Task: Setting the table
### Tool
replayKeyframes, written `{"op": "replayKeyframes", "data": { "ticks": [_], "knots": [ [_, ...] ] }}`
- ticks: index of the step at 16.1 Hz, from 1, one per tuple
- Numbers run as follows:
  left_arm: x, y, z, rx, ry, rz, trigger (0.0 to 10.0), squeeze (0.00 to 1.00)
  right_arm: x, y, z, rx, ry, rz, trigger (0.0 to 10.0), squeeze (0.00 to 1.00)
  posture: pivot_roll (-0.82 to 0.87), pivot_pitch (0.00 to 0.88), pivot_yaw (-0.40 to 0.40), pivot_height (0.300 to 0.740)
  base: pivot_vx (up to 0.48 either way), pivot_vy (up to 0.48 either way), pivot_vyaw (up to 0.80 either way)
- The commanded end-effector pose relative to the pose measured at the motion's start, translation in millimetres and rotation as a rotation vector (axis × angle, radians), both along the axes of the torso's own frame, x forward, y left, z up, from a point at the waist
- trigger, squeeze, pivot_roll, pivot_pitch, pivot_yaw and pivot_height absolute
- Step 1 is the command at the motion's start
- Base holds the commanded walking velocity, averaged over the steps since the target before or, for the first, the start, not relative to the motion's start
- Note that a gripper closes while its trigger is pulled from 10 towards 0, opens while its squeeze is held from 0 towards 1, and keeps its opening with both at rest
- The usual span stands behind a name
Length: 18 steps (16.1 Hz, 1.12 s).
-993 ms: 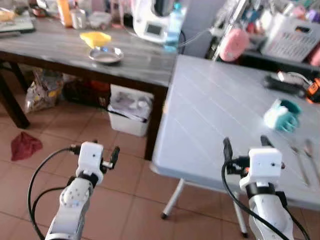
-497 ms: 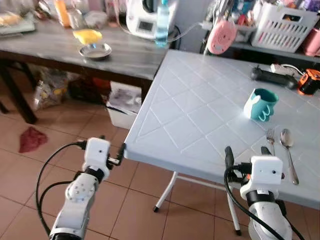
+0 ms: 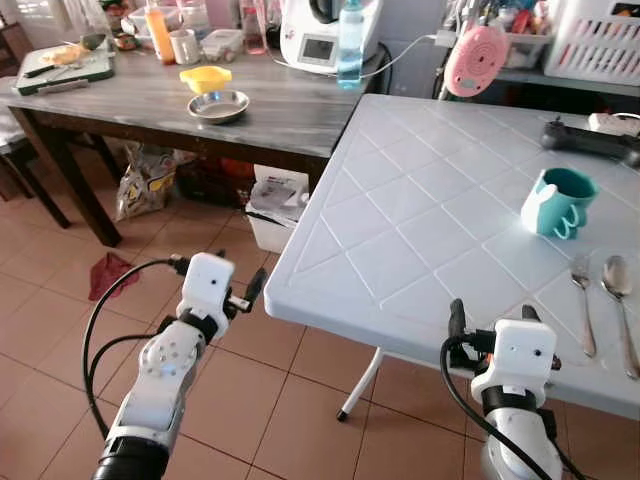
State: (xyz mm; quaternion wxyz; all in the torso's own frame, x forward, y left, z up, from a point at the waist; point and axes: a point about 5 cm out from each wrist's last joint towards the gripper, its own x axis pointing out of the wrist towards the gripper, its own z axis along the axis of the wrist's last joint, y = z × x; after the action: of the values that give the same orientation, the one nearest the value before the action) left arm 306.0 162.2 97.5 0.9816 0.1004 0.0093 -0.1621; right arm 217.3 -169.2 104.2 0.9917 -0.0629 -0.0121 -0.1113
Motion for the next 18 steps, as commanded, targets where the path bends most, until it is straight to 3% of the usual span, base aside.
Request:
{"op": "replayKeyframes", "data": {
  "ticks": [1, 4, 7, 14, 18],
  "knots": [
    [1.2, 1.1, -0.3, 0.022, 0.001, -0.007, 10.0, 0.0, 1.0, 1.8, 2.1, -0.009, -0.015, 0.002, 10.0, 0.0, 0.12, 0.044, 0.056, 0.74, 0.0, 0.0, 0.0],
    [-2.0, -0.2, -5.5, 0.01, 0.012, 0.005, 10.0, 0.0, 1.4, 0.1, 3.1, -0.026, -0.017, 0.02, 10.0, 0.0, 0.12, 0.047, 0.027, 0.74, 0.0, 0.0, 0.0],
    [-8.2, -5.4, -12.2, -0.008, 0.026, 0.008, 10.0, 0.0, 1.0, -7.7, 4.6, -0.051, -0.006, 0.024, 10.0, 0.0, 0.11, 0.058, 0.007, 0.74, 0.0, 0.0, -0.7],
    [-6.8, -8.3, -15.2, -0.006, 0.027, -0.003, 10.0, 0.0, 2.1, -13.7, 10.8, -0.097, -0.012, 0.024, 10.0, 0.0, 0.08, 0.074, -0.016, 0.74, 0.0, 0.0, -0.78],
    [-9.9, -10.3, -16.5, -0.006, 0.028, -0.017, 10.0, 0.0, 2.2, -9.9, 10.4, -0.101, -0.009, 0.038, 10.0, 0.0, 0.08, 0.079, -0.011, 0.74, 0.0, 0.0, -0.25]
  ]
}}
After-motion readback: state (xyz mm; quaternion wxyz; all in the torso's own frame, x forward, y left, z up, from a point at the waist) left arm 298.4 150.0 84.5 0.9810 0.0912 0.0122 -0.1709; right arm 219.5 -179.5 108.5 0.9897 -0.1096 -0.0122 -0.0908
